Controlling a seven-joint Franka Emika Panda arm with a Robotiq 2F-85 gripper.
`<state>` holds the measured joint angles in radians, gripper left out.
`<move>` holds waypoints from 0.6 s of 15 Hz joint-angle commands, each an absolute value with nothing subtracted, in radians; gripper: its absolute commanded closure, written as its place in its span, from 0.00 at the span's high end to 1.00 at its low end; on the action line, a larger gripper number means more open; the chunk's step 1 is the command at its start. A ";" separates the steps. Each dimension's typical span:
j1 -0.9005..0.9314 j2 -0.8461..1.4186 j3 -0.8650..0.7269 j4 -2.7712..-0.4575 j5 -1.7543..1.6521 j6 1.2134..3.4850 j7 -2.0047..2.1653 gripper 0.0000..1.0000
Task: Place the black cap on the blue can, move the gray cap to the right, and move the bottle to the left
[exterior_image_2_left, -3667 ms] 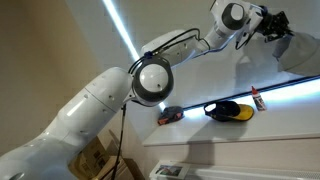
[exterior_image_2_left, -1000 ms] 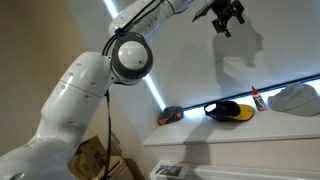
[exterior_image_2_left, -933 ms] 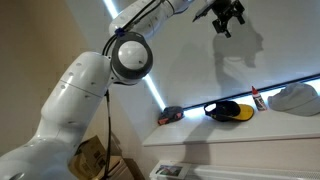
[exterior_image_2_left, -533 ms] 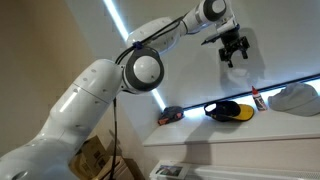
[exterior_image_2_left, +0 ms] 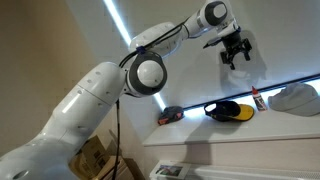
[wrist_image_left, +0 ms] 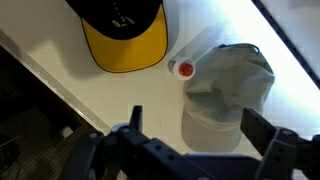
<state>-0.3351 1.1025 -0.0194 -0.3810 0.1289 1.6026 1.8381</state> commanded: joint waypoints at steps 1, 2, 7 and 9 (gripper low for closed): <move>-0.309 1.163 -0.046 -0.422 0.101 1.614 1.905 1.00; -0.325 1.183 -0.029 -0.323 0.125 1.572 1.873 1.00; -0.308 1.231 -0.046 -0.326 0.108 1.588 1.902 1.00; -0.302 1.206 -0.053 -0.405 0.094 1.619 1.915 1.00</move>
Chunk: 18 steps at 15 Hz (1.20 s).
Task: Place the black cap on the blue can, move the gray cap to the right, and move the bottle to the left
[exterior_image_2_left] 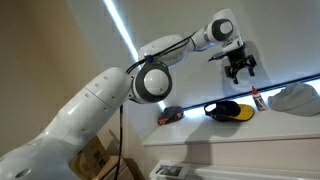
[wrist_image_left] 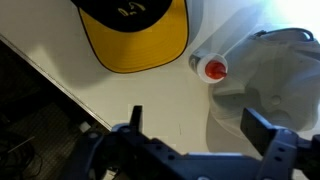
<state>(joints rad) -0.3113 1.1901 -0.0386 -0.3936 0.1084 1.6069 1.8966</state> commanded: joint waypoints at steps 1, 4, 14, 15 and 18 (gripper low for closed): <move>-0.298 1.215 -0.059 -0.415 0.087 1.624 1.929 1.00; -0.305 1.221 -0.047 -0.402 0.093 1.607 1.921 1.00; -0.297 1.270 -0.074 -0.340 0.068 1.660 1.983 1.00; -0.296 1.273 -0.075 -0.340 0.067 1.665 1.987 1.00; -0.302 1.265 -0.048 -0.370 0.096 1.721 1.976 1.00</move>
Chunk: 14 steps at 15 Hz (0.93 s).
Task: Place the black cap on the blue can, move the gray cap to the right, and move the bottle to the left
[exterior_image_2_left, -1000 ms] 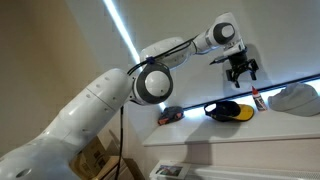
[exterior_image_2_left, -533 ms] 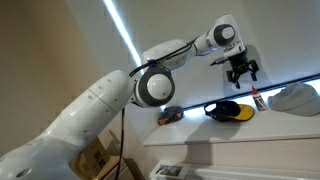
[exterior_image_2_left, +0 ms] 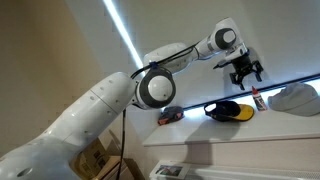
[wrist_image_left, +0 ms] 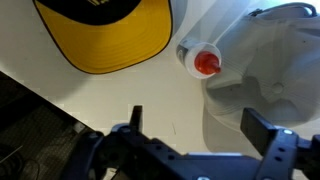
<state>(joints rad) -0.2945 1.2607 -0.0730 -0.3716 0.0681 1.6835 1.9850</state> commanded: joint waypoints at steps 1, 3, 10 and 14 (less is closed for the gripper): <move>-0.302 1.273 -0.047 -0.363 0.101 1.754 1.995 1.00; -0.295 1.260 -0.058 -0.380 0.088 1.739 1.989 1.00; -0.295 1.248 -0.053 -0.392 0.089 1.705 1.958 0.72; -0.294 1.263 -0.055 -0.375 0.090 1.662 1.976 0.98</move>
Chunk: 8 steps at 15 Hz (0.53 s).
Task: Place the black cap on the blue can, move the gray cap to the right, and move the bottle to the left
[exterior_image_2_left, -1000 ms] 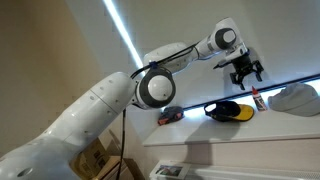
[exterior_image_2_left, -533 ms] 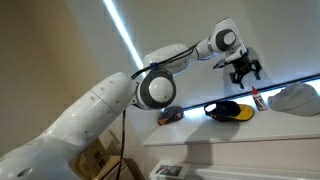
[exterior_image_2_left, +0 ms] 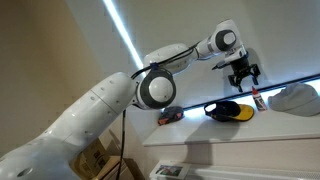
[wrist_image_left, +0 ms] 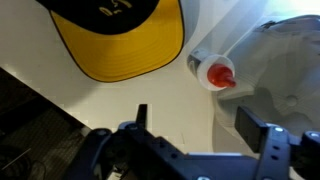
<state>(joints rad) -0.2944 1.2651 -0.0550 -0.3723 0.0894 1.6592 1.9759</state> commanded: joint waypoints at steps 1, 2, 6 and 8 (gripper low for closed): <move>-0.294 1.263 -0.056 -0.375 0.090 1.653 1.977 0.94; -0.294 1.263 -0.056 -0.375 0.090 1.654 1.977 0.98; -0.293 1.272 -0.062 -0.366 0.085 1.688 1.992 1.00; -0.294 1.282 -0.060 -0.357 0.091 1.751 2.013 1.00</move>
